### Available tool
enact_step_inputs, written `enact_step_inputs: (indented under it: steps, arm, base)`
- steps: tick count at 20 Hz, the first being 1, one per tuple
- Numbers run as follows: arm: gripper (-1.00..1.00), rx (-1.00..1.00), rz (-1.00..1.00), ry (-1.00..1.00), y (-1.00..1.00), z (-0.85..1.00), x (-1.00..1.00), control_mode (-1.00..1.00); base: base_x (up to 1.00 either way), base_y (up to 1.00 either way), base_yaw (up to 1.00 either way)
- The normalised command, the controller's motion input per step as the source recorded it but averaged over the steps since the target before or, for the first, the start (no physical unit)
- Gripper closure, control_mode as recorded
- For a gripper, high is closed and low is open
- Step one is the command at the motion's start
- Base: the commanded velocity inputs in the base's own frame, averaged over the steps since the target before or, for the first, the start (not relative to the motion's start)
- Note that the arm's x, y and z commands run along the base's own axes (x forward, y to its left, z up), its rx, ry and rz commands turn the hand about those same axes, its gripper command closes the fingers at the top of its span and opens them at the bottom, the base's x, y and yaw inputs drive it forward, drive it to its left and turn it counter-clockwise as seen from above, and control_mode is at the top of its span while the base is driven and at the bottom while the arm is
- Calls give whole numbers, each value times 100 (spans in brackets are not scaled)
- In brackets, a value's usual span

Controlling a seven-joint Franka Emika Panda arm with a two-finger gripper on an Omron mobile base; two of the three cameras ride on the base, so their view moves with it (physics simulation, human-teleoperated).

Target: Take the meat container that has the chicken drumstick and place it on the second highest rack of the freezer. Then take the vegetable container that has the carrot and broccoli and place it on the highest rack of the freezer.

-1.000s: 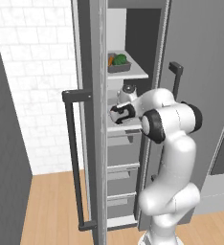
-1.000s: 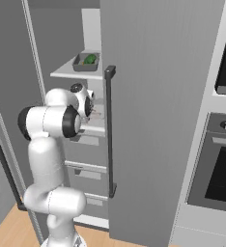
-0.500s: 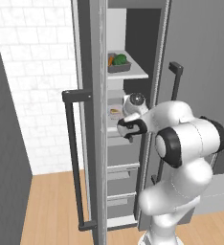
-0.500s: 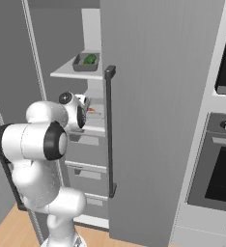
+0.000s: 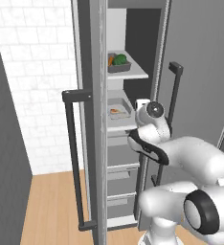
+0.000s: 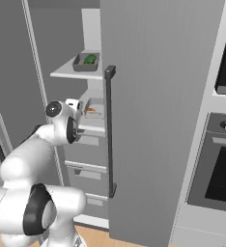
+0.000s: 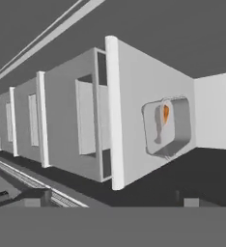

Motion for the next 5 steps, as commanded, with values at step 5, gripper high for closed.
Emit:
enact_step_inputs:
  steps: [5]
  arm:
    - [-100, 0, 0, 0, -29, 99, -100, -100]
  base:
    - [0, 0, 0]
